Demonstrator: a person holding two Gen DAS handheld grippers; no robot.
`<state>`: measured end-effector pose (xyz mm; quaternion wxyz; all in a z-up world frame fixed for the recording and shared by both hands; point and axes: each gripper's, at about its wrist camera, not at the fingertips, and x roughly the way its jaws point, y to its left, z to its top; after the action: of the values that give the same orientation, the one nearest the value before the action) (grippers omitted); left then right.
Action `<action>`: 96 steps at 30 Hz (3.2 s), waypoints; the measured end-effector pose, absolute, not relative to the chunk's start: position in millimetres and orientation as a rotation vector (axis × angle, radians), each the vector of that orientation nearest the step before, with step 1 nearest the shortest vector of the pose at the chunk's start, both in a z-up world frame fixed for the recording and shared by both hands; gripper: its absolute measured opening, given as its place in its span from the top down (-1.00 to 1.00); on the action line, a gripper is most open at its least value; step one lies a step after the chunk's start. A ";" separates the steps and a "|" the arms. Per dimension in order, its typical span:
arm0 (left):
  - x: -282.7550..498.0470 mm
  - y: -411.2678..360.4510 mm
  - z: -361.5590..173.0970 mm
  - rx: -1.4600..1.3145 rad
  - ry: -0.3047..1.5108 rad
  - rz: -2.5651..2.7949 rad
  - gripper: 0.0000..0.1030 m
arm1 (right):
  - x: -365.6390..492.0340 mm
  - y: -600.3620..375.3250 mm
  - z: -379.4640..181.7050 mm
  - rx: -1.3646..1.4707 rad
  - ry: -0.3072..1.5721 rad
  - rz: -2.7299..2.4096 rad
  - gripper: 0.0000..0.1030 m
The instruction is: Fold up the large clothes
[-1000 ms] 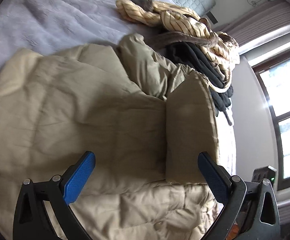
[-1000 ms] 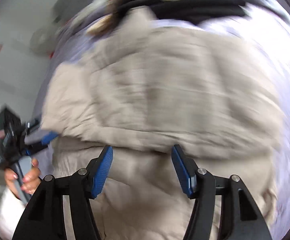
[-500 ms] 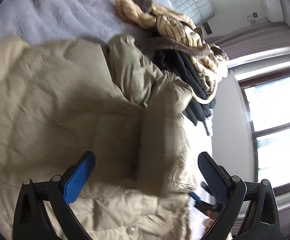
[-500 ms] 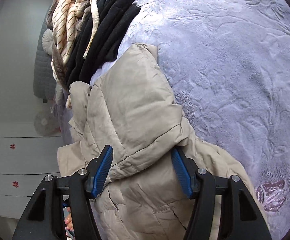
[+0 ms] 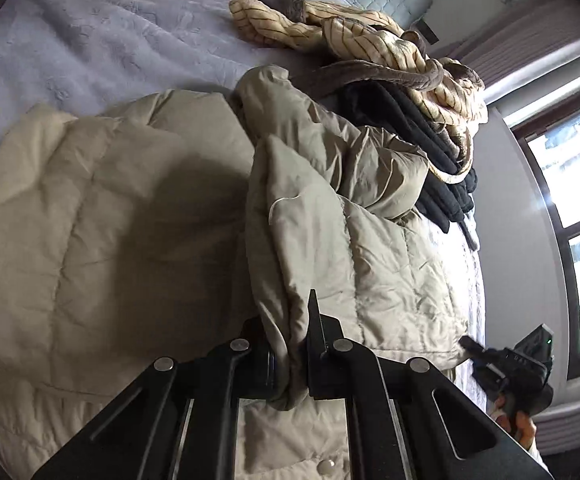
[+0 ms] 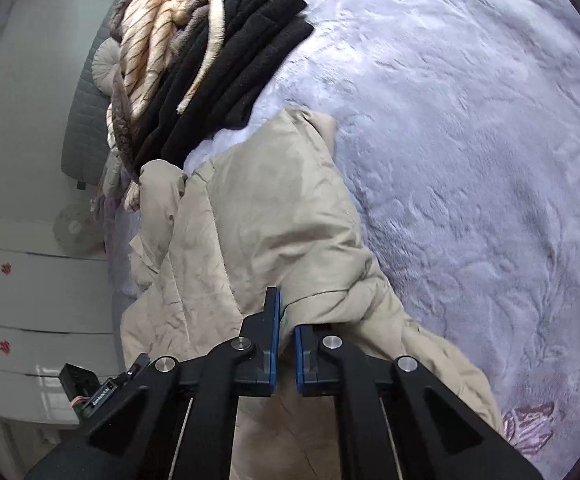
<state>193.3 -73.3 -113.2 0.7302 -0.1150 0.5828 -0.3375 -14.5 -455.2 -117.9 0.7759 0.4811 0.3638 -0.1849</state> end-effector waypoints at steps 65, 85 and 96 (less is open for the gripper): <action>135.5 -71.0 -97.0 0.149 1.196 -0.517 0.50 | -41.4 -429.6 -102.5 0.599 0.990 -0.568 0.15; 58.6 -54.3 -68.6 0.168 1.255 -0.489 -0.80 | -78.5 -375.8 -80.7 0.658 1.050 -0.457 -0.17; 14.5 -44.1 -46.9 0.224 1.241 -0.434 -1.00 | -94.8 -355.7 -55.0 0.645 0.997 -0.403 -0.69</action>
<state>14.5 -44.1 -46.9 0.7857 0.1041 0.5756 -0.2011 -94.8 -355.7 -55.0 0.8098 0.3019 0.4663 -0.1886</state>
